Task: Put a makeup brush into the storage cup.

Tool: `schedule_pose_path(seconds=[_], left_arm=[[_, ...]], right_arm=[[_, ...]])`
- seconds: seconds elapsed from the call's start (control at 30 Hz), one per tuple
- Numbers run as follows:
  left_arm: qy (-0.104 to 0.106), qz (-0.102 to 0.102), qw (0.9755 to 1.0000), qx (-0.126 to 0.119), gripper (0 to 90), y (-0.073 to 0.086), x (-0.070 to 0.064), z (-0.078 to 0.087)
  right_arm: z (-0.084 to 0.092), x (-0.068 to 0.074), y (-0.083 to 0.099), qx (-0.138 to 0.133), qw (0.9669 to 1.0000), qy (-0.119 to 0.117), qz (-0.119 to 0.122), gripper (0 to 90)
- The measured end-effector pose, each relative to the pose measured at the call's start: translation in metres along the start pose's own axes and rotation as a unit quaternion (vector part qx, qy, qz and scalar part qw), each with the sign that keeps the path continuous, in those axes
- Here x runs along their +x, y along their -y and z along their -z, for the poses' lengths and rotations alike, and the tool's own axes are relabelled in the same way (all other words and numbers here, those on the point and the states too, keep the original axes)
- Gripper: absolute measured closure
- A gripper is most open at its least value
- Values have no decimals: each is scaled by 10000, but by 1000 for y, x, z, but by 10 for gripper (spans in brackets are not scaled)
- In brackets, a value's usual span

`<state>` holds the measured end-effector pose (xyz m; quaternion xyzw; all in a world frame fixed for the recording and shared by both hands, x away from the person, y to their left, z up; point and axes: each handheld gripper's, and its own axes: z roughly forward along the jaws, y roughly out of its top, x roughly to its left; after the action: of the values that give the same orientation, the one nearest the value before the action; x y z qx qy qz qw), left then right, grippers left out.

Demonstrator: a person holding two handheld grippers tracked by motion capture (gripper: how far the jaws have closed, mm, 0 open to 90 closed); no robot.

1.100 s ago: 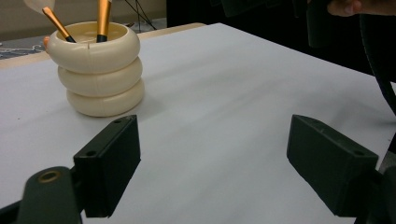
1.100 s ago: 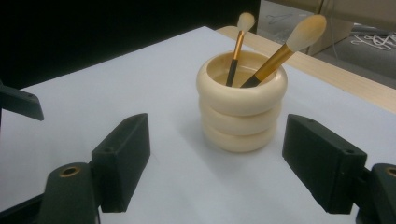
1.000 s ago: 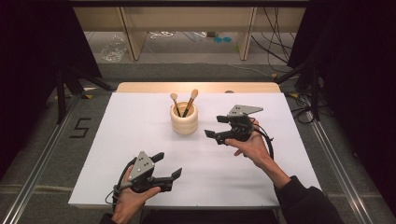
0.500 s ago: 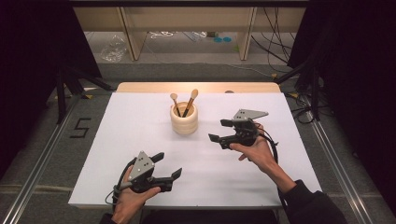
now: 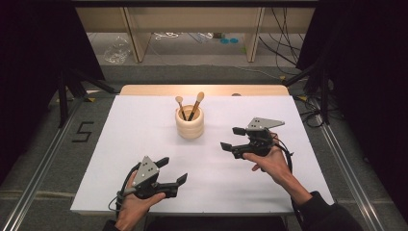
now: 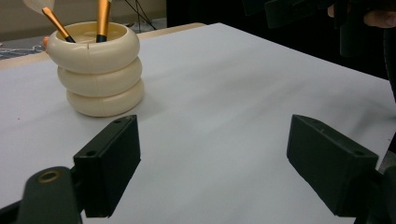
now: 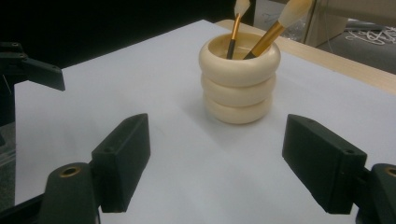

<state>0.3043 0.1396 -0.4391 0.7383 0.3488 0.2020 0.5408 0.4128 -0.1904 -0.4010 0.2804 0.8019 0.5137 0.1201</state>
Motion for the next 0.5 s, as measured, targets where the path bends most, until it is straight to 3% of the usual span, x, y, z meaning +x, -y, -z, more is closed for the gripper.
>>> schedule_pose_path(seconds=[0.5], left_arm=[[-1,-2,10000,-5,173,0,0,0]], right_arm=[[18,3,11,-75,10000,-1,-65,241]])
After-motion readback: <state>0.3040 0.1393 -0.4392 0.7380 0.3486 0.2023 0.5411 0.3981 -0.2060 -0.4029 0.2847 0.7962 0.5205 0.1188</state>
